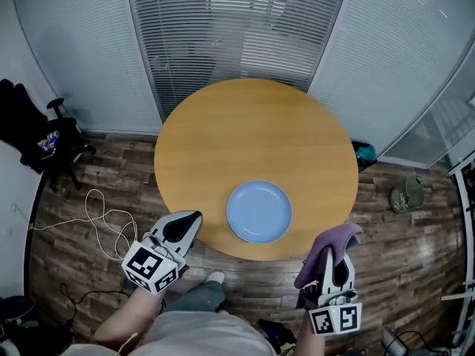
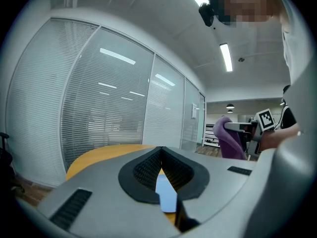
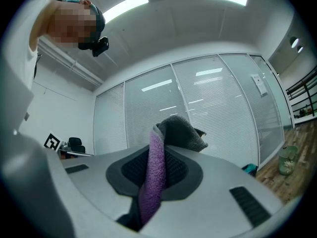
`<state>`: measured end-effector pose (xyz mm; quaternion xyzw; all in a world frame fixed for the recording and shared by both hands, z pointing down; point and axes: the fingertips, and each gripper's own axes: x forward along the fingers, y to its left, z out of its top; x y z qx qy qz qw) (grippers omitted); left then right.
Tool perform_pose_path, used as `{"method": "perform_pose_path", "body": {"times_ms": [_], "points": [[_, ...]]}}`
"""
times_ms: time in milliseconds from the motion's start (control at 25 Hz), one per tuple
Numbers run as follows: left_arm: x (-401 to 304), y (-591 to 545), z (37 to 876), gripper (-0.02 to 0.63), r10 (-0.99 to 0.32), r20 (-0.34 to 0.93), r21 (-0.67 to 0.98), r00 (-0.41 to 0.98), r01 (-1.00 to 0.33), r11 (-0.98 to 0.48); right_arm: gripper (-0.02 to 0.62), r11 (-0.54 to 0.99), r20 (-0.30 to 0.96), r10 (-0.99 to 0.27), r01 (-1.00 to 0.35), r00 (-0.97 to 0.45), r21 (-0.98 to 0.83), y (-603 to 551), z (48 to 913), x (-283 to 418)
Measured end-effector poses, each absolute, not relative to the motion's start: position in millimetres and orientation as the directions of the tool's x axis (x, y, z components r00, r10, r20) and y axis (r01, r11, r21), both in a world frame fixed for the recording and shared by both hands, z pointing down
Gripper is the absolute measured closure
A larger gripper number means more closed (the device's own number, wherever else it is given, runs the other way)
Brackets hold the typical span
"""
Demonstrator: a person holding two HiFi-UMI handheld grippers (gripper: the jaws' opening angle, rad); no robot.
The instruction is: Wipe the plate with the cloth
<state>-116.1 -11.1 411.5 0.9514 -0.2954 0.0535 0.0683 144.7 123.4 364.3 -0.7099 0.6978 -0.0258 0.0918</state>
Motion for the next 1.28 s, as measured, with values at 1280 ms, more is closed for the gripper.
{"method": "perform_pose_path", "body": {"times_ms": [1280], "points": [[-85, -126, 434, 0.594, -0.444, 0.139, 0.135, 0.885, -0.461, -0.877, 0.545, -0.05, -0.055, -0.997, -0.992, 0.057, -0.113, 21, 366, 128]]}}
